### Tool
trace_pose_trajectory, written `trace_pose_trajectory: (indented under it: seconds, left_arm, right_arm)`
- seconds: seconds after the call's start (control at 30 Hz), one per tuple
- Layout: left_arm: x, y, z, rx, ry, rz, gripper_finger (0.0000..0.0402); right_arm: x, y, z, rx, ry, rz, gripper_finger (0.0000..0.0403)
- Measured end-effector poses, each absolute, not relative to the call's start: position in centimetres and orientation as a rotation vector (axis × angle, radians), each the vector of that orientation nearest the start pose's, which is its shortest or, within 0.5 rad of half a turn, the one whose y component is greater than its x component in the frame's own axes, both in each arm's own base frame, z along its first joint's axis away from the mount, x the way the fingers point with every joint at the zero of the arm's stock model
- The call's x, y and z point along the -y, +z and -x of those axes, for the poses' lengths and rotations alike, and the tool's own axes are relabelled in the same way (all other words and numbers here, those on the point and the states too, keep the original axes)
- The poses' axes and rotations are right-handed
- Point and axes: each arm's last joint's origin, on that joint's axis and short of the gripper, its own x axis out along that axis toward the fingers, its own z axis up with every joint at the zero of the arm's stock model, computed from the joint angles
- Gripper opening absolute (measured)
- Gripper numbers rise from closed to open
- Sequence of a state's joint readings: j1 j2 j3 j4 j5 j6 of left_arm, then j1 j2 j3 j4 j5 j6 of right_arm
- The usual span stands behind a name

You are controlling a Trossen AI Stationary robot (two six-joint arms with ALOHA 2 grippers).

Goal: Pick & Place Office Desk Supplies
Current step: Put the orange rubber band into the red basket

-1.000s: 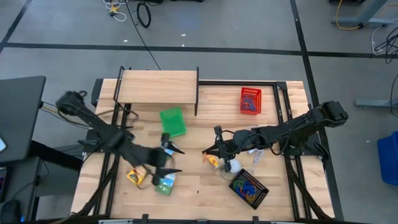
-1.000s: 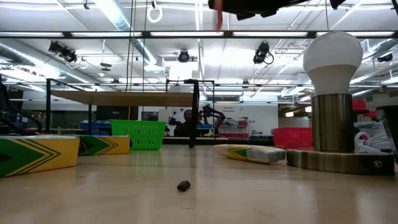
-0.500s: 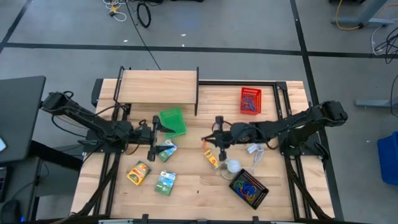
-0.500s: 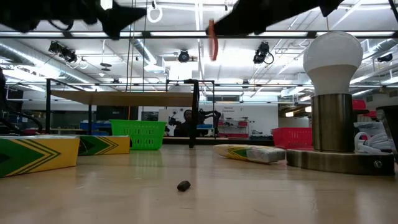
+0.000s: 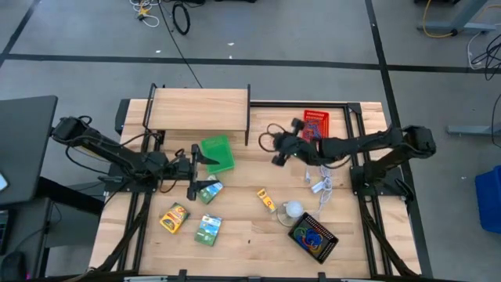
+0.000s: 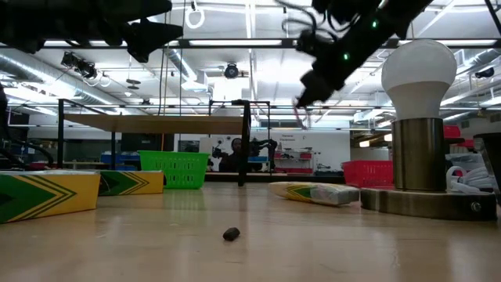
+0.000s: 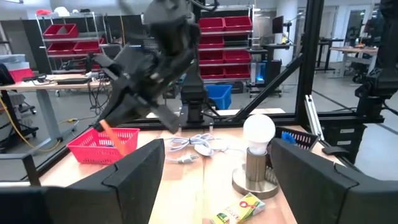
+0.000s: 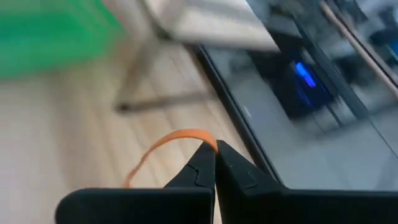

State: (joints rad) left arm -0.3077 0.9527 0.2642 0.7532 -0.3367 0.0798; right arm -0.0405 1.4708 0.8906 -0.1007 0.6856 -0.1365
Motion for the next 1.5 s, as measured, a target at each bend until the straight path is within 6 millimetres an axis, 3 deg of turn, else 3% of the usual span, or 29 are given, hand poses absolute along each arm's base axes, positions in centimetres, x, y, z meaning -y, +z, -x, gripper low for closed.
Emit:
trace_pose_trajectory:
  seconds: [0.37,0.7,1.27,1.5]
  left_arm:
    - [4.8,21.5,-18.3,0.057,0.031,-0.060,0.0295]
    - [4.8,21.5,-18.3,0.057,0.030,-0.056,0.0295]
    - [4.8,21.5,-18.3,0.057,0.030,-0.049,0.0295]
    - [4.8,21.5,-18.3,0.057,0.030,-0.050,0.0295]
  right_arm:
    - [8.2,20.4,-25.9,-1.030,-0.999,0.220,0.0000]
    - [10.7,19.6,-22.4,-1.264,-1.166,0.145,0.0000]
    - [14.1,19.3,-20.8,-1.333,-1.108,-0.033,0.0000]
    - [14.4,19.3,-21.2,-1.311,-0.980,-0.076,0.0047]
